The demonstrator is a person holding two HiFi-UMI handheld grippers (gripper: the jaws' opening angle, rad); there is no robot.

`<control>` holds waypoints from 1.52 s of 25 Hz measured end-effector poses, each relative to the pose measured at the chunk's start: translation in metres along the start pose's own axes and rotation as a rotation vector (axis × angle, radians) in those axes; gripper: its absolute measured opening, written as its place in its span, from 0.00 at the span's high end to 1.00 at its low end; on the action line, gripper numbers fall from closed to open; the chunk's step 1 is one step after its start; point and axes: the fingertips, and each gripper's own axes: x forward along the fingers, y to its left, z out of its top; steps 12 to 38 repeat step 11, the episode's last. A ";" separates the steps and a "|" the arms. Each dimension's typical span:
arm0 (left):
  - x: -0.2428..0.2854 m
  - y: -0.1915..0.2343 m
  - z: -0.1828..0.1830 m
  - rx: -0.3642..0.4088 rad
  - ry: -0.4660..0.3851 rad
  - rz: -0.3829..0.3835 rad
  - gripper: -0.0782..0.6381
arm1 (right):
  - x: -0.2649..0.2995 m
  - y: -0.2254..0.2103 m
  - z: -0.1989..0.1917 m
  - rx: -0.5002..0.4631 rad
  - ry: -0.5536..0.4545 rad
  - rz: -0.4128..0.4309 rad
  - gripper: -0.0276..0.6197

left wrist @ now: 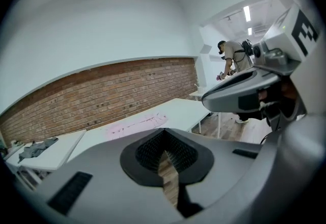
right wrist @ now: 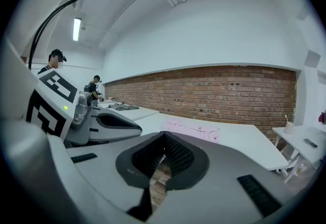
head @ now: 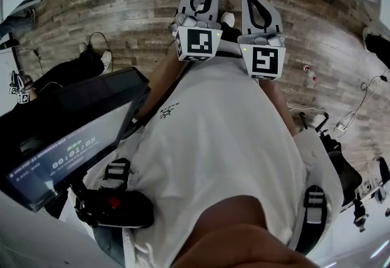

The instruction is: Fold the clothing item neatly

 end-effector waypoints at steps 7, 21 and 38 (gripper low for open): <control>-0.006 -0.004 -0.006 -0.003 0.011 -0.014 0.89 | -0.008 0.005 -0.011 0.015 0.045 -0.022 0.95; -0.017 -0.011 -0.011 -0.009 0.015 -0.030 0.89 | -0.016 0.009 -0.009 0.022 0.016 -0.034 0.95; -0.017 -0.011 -0.011 -0.009 0.015 -0.030 0.89 | -0.016 0.009 -0.009 0.022 0.016 -0.034 0.95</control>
